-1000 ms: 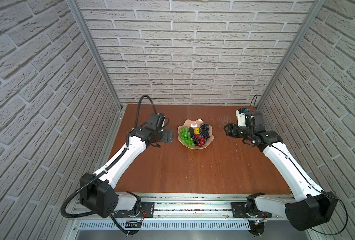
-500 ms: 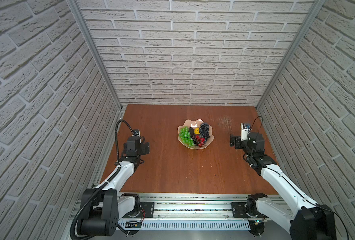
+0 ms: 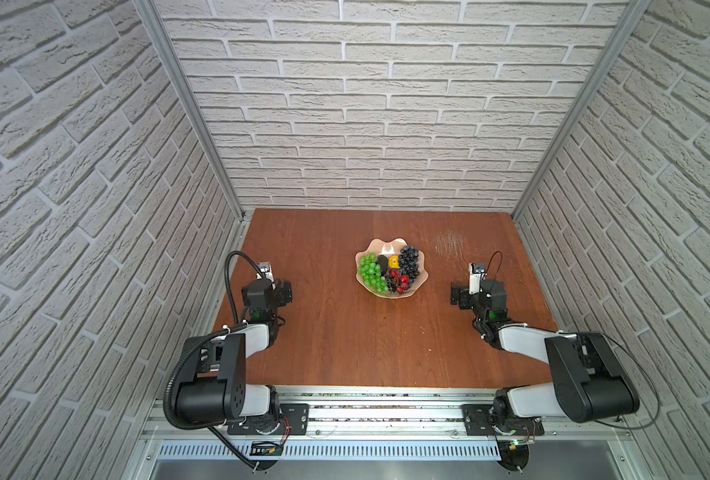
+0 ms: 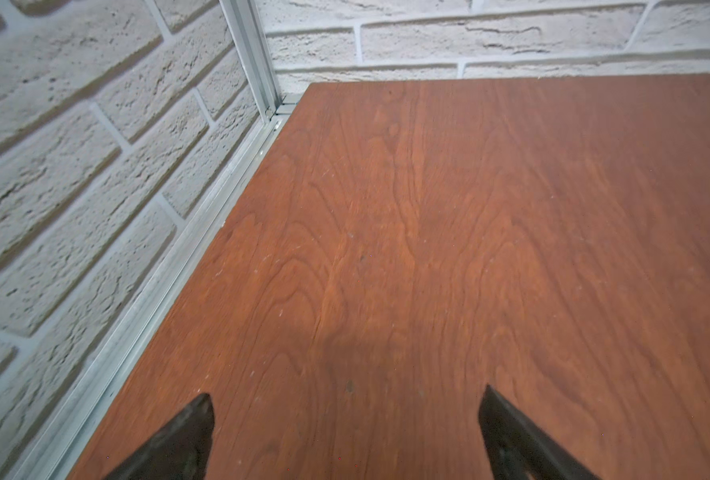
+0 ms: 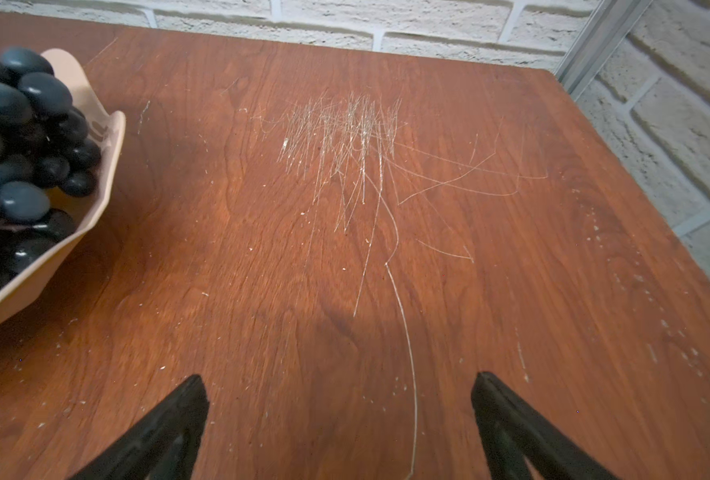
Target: Place and organize the fake fruits in the fruit bowl
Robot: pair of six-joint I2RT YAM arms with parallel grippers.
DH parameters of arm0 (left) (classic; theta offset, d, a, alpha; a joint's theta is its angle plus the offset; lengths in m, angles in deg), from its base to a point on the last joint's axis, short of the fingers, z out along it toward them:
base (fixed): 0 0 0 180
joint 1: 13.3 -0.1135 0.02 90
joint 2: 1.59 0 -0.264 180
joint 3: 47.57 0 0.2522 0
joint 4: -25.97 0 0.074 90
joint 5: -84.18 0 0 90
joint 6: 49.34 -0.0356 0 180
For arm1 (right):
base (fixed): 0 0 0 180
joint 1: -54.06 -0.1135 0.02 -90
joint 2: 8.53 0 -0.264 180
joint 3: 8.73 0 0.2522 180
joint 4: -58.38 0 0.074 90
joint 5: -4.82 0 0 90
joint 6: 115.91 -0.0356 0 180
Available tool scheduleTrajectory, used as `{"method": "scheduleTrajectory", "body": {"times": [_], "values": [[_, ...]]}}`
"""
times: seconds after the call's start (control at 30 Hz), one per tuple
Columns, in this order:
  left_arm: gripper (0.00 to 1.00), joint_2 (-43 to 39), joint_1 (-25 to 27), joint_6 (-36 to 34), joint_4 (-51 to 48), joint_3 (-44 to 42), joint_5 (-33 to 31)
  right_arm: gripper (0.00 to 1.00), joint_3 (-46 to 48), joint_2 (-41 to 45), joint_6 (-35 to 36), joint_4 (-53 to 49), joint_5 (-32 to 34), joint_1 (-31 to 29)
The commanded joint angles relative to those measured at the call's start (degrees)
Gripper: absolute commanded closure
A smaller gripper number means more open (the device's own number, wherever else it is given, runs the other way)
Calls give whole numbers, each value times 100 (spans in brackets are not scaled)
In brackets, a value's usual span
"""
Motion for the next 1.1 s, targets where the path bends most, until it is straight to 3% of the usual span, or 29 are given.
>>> {"method": "scheduleTrajectory", "body": {"times": [0.0,0.03,0.1,0.17,1.07], "values": [[2,586,47,35,1382,-177,42,0,69,44,-32,780,-83,28],[2,820,67,-31,1768,-199,19,0,58,8,-40,804,-71,30],[2,659,3,45,960,62,173,0,-9,-7,-63,696,-89,62],[2,663,-131,128,928,94,429,0,-4,-10,-65,712,-110,63],[2,685,-89,92,1058,50,368,0,31,27,-66,728,-118,72]]}}
